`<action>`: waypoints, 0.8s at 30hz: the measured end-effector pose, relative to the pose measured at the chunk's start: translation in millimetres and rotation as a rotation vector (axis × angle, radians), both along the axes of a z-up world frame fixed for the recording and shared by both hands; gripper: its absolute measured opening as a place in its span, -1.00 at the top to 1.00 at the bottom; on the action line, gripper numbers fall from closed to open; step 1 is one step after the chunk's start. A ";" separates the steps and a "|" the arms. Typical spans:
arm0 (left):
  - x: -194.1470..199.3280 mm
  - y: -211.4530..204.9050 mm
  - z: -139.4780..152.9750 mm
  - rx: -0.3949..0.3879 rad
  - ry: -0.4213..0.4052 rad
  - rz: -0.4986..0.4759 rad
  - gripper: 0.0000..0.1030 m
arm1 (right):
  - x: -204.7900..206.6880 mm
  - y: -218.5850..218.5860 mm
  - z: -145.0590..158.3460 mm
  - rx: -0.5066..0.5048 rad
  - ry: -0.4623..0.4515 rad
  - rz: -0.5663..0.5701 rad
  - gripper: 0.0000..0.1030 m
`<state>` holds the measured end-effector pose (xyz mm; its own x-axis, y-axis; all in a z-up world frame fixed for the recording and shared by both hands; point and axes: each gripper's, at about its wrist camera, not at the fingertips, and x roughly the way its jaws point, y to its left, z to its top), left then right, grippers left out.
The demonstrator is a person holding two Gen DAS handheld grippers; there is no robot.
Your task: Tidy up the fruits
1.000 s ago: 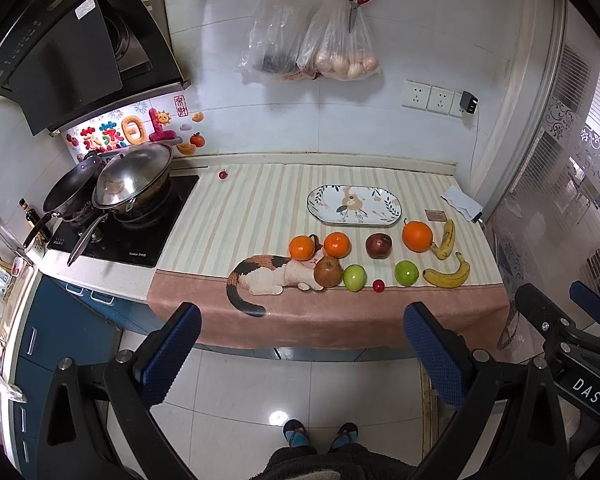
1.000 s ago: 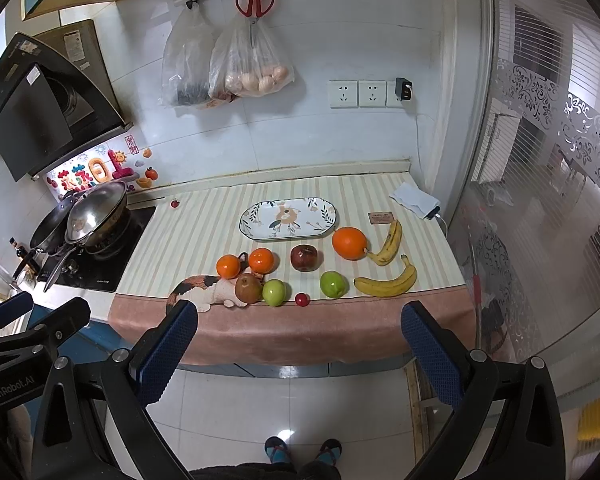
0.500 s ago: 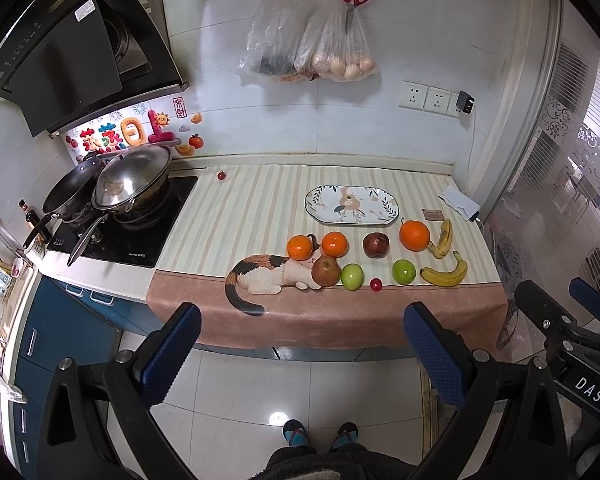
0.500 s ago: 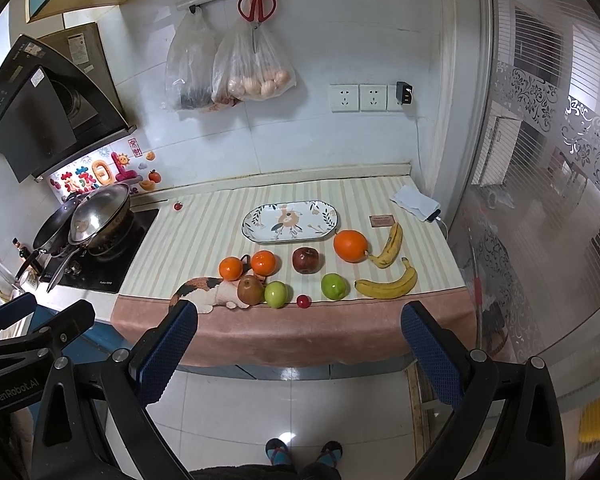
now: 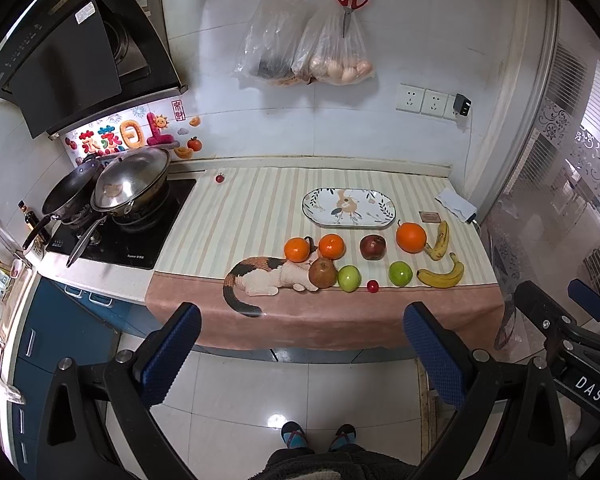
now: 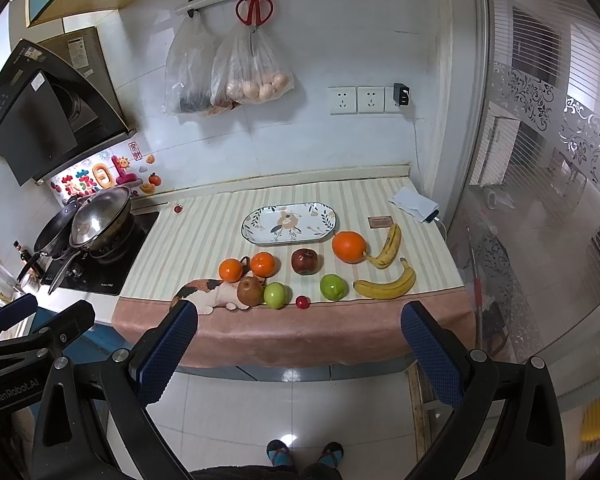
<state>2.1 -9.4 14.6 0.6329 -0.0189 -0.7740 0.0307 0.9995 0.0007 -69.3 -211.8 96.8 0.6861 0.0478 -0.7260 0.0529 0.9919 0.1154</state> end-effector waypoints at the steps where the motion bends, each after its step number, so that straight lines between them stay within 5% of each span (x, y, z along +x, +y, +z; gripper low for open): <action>1: 0.6 -1.1 0.8 0.001 -0.001 0.001 -1.00 | -0.4 0.0 0.4 -0.001 -0.001 0.000 -1.00; 24: -1.0 -5.3 5.2 0.005 -0.011 -0.002 -1.00 | 3.3 -7.1 -0.7 0.007 0.004 -0.010 -1.00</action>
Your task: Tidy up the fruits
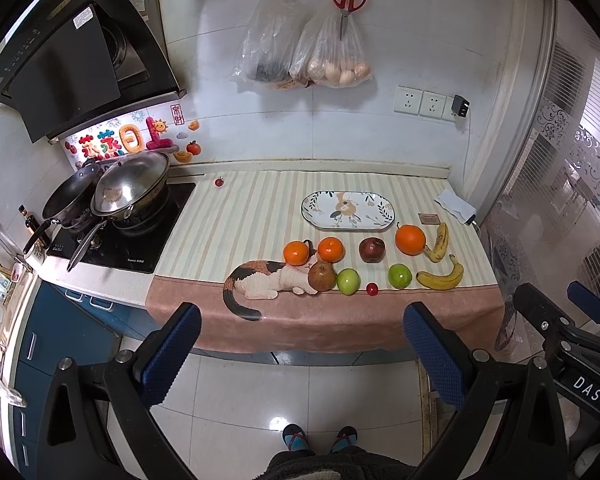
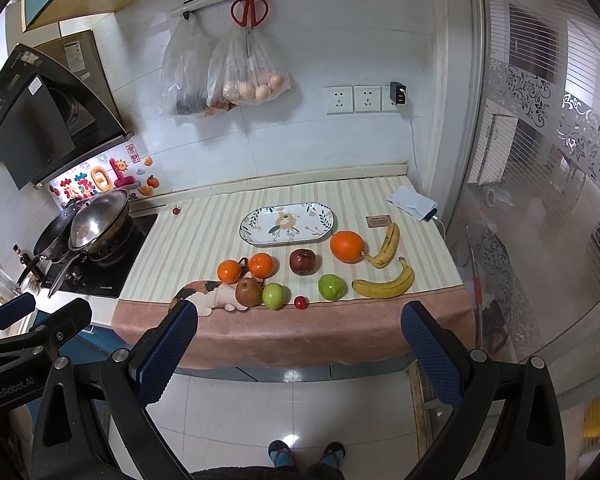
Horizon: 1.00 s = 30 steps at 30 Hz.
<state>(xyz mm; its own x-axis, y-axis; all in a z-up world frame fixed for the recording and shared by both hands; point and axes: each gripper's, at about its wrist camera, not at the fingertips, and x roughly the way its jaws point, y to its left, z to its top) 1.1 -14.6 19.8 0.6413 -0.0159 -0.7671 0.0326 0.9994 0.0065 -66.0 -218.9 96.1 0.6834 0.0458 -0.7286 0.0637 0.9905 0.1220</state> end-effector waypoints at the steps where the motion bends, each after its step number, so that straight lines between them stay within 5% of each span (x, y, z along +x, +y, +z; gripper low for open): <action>1: 0.3 -0.3 0.3 0.001 0.000 0.000 -1.00 | -0.1 0.0 0.1 0.002 -0.001 0.000 -1.00; 21: 15.1 -5.7 -0.7 0.003 0.000 -0.035 -1.00 | 9.5 -1.8 -8.5 0.032 0.002 -0.033 -1.00; 30: 70.9 -8.4 -40.0 0.059 -0.014 -0.097 -1.00 | 46.8 -30.6 -72.6 0.171 0.101 -0.174 -1.00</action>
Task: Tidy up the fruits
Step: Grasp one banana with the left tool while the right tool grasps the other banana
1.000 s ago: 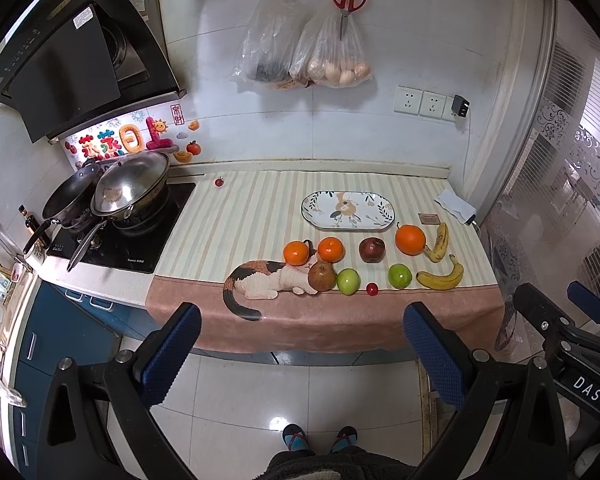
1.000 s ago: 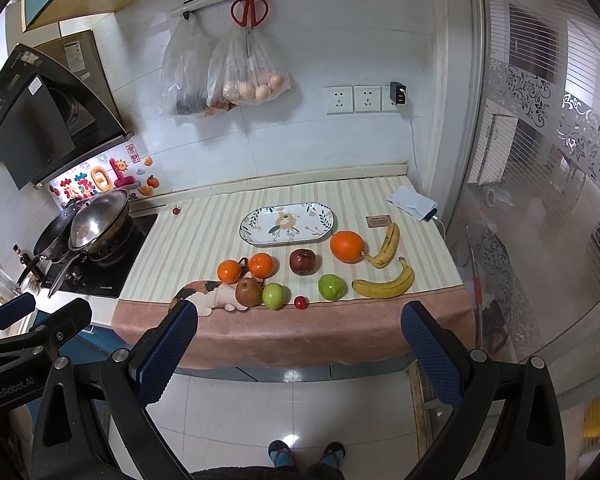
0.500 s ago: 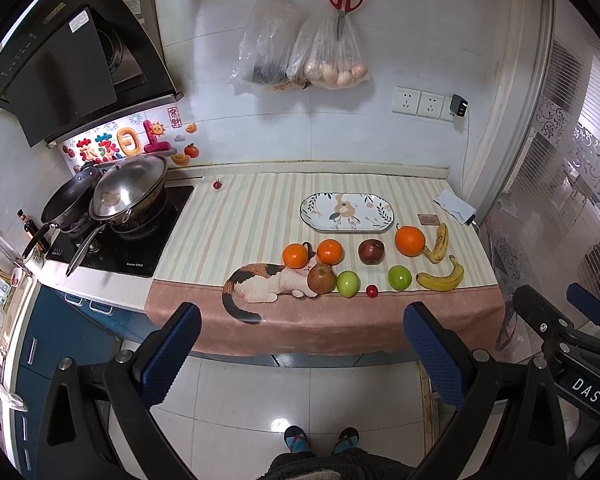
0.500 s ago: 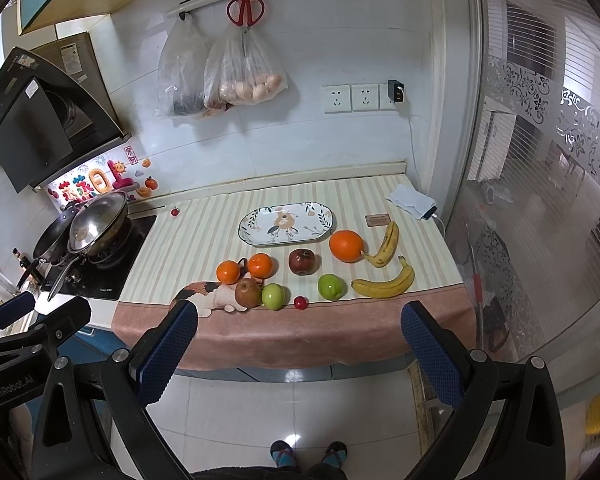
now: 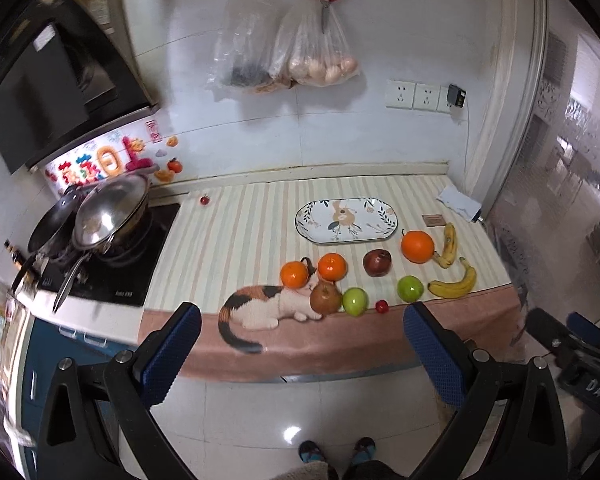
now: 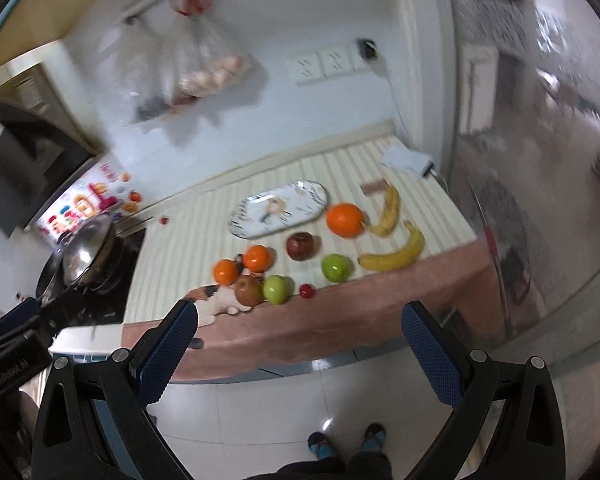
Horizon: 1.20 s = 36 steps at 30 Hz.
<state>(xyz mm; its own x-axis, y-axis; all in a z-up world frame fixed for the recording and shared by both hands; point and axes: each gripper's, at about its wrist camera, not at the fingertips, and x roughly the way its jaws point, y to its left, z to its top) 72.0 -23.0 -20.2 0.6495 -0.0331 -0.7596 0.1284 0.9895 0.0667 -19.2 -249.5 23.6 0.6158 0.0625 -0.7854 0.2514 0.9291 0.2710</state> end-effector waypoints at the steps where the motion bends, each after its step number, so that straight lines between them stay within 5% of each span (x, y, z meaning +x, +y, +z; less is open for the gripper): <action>1: 9.0 -3.6 -6.6 0.012 0.012 -0.016 -1.00 | 5.5 -8.2 -11.0 0.015 0.020 -0.032 -1.00; 12: 121.7 -109.7 -94.0 0.176 0.171 -0.211 -1.00 | 106.0 -134.3 -174.5 0.265 0.250 -0.335 -0.99; 18: 200.8 -196.4 -141.3 0.269 0.284 -0.331 -0.96 | 187.9 -183.4 -267.7 0.375 0.366 -0.397 -0.77; 22: 252.8 -252.8 -174.4 0.286 0.399 -0.407 -0.68 | 227.8 -197.1 -314.0 0.426 0.438 -0.420 -0.53; 31: 320.3 -366.4 -244.3 0.360 0.605 -0.574 -0.54 | 261.2 -195.6 -351.9 0.376 0.522 -0.428 -0.26; 36: 329.6 -413.5 -289.2 0.432 0.695 -0.647 -0.53 | 269.2 -192.3 -347.9 0.275 0.517 -0.421 0.19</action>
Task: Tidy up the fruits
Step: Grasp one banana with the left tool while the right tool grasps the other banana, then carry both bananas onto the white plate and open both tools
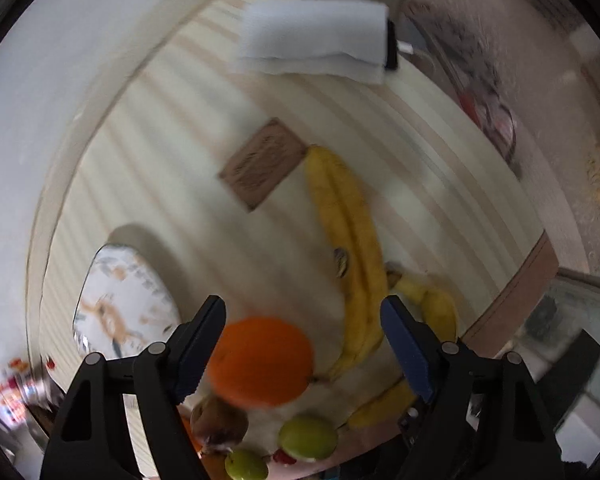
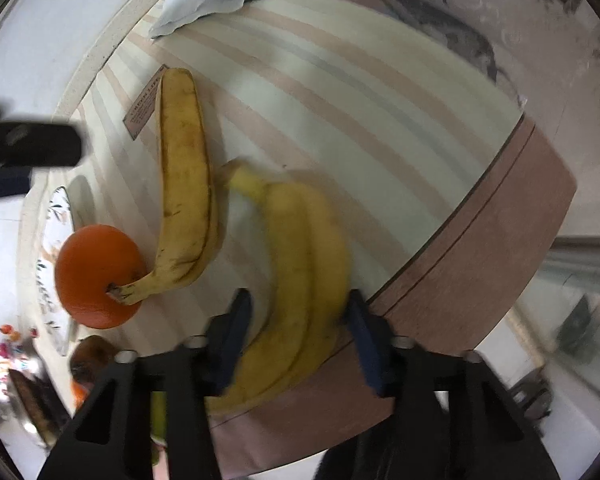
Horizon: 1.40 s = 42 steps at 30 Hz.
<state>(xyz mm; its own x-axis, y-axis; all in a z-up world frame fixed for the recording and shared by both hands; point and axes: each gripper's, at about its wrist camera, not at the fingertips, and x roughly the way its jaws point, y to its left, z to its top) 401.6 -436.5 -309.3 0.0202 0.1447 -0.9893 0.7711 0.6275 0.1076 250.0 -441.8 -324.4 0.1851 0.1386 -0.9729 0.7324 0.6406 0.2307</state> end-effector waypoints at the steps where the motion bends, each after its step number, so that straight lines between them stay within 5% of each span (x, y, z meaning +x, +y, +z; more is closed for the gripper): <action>1: 0.4 -4.7 -6.0 0.013 0.008 -0.008 -0.53 | 1.2 -1.4 -0.5 0.007 -0.002 0.006 0.20; 9: -0.4 -28.1 -47.4 0.056 0.087 -0.039 -0.53 | -6.2 -42.6 4.0 -0.032 0.025 0.028 0.21; 15: -6.9 -27.4 -71.4 0.057 0.136 -0.013 0.25 | -16.3 -74.9 6.7 -0.012 0.030 0.034 0.21; 20: -17.9 -18.3 -67.9 0.007 0.101 0.002 0.25 | -19.5 -74.9 2.5 0.020 0.031 0.000 0.13; 25: -19.4 -12.9 -70.9 0.007 0.115 -0.005 0.24 | -10.3 -59.7 -5.9 -0.064 0.050 0.016 0.07; 30: -17.0 -5.8 -69.8 0.000 0.080 0.015 0.29 | -4.0 -52.4 -13.4 -0.137 0.044 0.060 0.23; 42: -5.9 27.0 -5.6 -0.152 0.061 0.119 0.32 | 5.2 -87.0 2.9 -0.054 -0.059 0.100 0.24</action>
